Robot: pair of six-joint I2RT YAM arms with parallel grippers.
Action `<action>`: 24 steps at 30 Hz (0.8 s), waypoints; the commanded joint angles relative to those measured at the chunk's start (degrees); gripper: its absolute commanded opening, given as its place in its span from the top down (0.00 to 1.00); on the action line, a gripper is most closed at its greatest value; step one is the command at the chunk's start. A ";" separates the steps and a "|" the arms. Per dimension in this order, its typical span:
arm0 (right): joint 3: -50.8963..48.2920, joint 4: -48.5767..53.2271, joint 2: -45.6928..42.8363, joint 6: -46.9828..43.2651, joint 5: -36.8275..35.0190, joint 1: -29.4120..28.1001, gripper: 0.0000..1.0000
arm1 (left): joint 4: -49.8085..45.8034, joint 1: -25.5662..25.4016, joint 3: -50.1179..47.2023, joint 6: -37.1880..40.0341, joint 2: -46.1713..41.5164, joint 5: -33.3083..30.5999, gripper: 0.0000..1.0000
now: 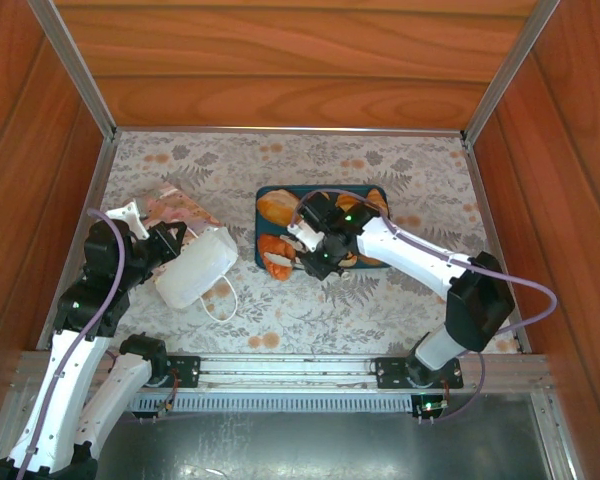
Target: Take the fake bread out of the paper bag
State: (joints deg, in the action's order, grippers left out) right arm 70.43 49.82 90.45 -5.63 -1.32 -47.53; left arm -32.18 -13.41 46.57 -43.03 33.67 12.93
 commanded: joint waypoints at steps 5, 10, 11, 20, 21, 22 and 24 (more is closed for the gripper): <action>7.29 5.15 -1.91 2.99 -3.62 0.53 0.36 | -0.57 -0.09 1.66 1.19 -0.62 0.34 1.00; 9.14 10.11 -2.32 7.25 -1.54 0.42 0.34 | -0.61 -0.11 1.81 1.58 -0.54 0.42 1.00; 9.64 11.23 -2.09 8.52 -0.53 0.29 0.35 | -0.60 -0.13 1.87 1.54 -0.54 0.51 1.00; 18.23 21.24 2.57 24.20 -3.95 -4.75 0.36 | -0.66 -0.12 2.53 1.44 -0.19 0.30 1.00; 19.26 21.87 3.40 24.83 -4.43 -5.49 0.36 | -0.60 -0.13 2.57 1.45 -0.09 0.42 1.00; 20.56 22.86 4.26 25.39 -5.04 -6.19 0.36 | -0.60 -0.10 2.78 1.68 0.14 0.43 1.00; 23.26 25.12 8.11 26.34 -6.23 -7.46 0.36 | -0.60 -0.13 3.17 1.86 0.26 0.67 1.00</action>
State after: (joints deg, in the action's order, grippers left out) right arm 90.72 69.87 94.94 15.99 -5.21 -53.28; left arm -32.42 -13.41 47.59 -42.19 33.80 12.95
